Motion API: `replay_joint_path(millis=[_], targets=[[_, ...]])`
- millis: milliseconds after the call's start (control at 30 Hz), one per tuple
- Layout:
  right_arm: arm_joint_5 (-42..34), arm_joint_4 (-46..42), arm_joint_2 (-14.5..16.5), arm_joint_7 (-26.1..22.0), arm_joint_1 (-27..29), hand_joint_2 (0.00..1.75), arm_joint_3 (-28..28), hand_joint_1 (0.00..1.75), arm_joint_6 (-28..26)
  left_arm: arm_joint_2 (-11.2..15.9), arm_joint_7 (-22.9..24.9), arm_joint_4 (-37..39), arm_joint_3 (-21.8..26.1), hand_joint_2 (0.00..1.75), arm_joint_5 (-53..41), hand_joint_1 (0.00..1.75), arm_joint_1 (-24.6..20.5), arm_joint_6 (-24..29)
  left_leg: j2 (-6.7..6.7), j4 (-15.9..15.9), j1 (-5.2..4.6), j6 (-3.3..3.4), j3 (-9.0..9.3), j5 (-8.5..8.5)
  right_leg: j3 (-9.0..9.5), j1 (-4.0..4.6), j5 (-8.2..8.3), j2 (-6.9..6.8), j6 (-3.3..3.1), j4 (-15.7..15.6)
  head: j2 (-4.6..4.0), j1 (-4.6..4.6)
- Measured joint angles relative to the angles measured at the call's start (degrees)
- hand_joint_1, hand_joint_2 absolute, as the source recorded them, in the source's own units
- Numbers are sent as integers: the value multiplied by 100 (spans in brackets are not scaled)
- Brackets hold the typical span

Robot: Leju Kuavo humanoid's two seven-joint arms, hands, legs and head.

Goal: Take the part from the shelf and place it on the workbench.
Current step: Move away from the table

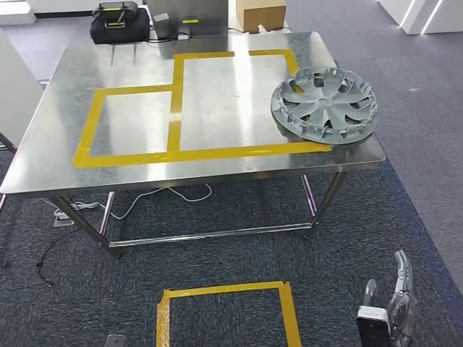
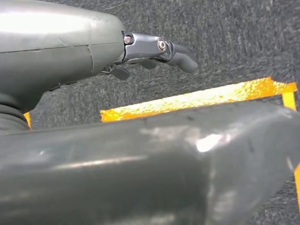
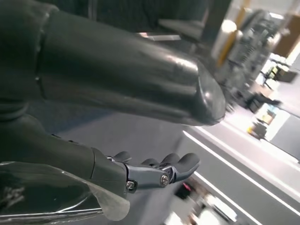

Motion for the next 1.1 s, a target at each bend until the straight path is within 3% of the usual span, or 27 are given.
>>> replay_joint_path(millis=[67,100,167,233,267,300,333,367,433,500,533,600,633,667,733,767,800,833,867,933,1000,1033,1100], targets=[[-283,706,3,220,-397,0,-532,0,918,27,3,1,78,0,25,0,-29,-63,7,-108,-11,48,-28,28,-53,-10,104,7,74,-7,0,-3],[-337,1136,-26,313,-594,0,-841,0,1227,43,4,1,112,0,20,0,-40,-91,14,-120,-6,82,-83,89,-86,-19,74,17,111,14,0,-10],[-285,2072,-136,391,-928,0,-1448,0,1375,70,4,2,155,0,0,0,-46,-127,25,-150,12,159,-230,243,-211,-29,-329,42,168,313,0,-5],[-203,3230,-321,455,-1282,0,-2032,0,1345,99,5,2,182,0,-22,0,-40,-131,37,-138,-1,196,-411,382,-381,-36,-939,51,202,981,0,9],[-113,3818,-414,538,-1443,0,-2298,0,1325,111,11,2,203,0,-36,0,-40,-132,45,-124,-9,198,-514,451,-421,-37,-1095,50,210,1316,-1,11],[-1,4361,-500,652,-1564,0,-2524,0,1282,121,21,2,227,0,-52,0,-46,-132,52,-102,-14,196,-624,520,-405,-38,-1107,50,215,1544,-1,12],[122,4790,-563,808,-1645,0,-2684,0,1220,129,39,2,251,0,-70,0,-52,-131,54,-73,-14,186,-736,584,-308,-39,-982,49,216,1609,-1,14],[257,5157,-611,1032,-1707,0,-2792,0,1148,135,66,2,272,0,-87,0,-55,-124,54,-37,-11,168,-845,640,-122,-43,-797,49,218,1488,-1,14],[573,5821,-675,1697,-1846,0,-2906,0,1041,148,125,2,295,0,-120,0,-64,-97,59,60,-13,114,-1016,732,503,-66,-611,51,226,765,0,18],[918,6341,-689,2456,-1954,0,-2938,0,1022,160,167,1,302,0,-154,0,-86,-62,65,161,-35,59,-1128,825,1002,-79,-766,65,195,20,0,17],[1073,6552,-680,2773,-1985,0,-2936,0,1070,167,176,1,304,0,-176,0,-94,-47,65,188,-43,37,-1164,875,1094,-72,-837,71,165,-155,0,15],[1291,6900,-648,3208,-2011,0,-2925,0,1254,181,182,2,312,0,-206,0,-86,-30,54,215,-34,-14,-1206,922,1015,-71,-828,55,61,-174,0,12],[1366,7040,-628,3355,-2021,0,-2919,0,1370,189,187,2,316,0,-218,0,-75,-29,44,296,-24,-47,-1238,800,963,-74,-781,42,2,-165,-1,2],[1444,7157,-615,3448,-2031,0,-2908,0,1480,194,194,2,319,0,-234,0,-66,-40,34,483,-14,-82,-1291,570,897,-78,-723,27,-54,-163,-2,-13],[1620,7324,-602,3535,-2054,0,-2842,0,1655,197,215,2,319,0,-287,0,-67,-87,27,1143,3,-135,-1417,-54,742,-63,-591,11,-115,-155,-2,-39],[1707,7382,-602,3562,-2064,0,-2792,0,1699,196,230,2,318,0,-312,0,-73,-111,27,1494,9,-145,-1453,-257,657,-49,-525,2,-125,-148,-1,-45],[1766,7429,-602,3585,-2074,0,-2740,0,1714,198,244,2,318,0,-327,0,-79,-126,27,1738,11,-142,-1436,-318,578,-34,-460,-5,-130,-134,0,-42],[1802,7468,-602,3604,-2086,0,-2699,0,1694,201,258,2,317,0,-337,0,-83,-133,27,1819,10,-126,-1350,-247,494,-18,-397,-10,-131,-113,0,-44],[1829,7499,-601,3616,-2101,0,-2667,0,1650,205,269,2,317,0,-349,0,-85,-135,26,1701,3,-93,-1180,-91,408,-2,-336,-10,-131,-88,0,-44],[1883,7546,-594,3620,-2129,0,-2615,0,1516,220,280,2,317,0,-384,0,-92,-142,18,985,-35,24,-624,156,255,30,-230,-2,-124,-42,0,-42],[1876,7574,-582,3611,-2156,0,-2578,0,1396,230,291,2,316,0,-410,0,-105,-147,12,251,-72,122,-173,145,148,50,-139,-1,-94,-18,0,-38],[1838,7583,-578,3605,-2169,0,-2570,0,1365,233,302,2,316,0,-413,0,-113,-155,11,59,-86,146,-91,102,106,53,-96,-6,-67,-12,0,-38],[1751,7591,-580,3594,-2198,0,-2568,0,1346,229,335,2,315,0,-414,0,-123,-180,18,-73,-76,164,-121,113,28,50,-36,-8,-2,6,0,-39]])
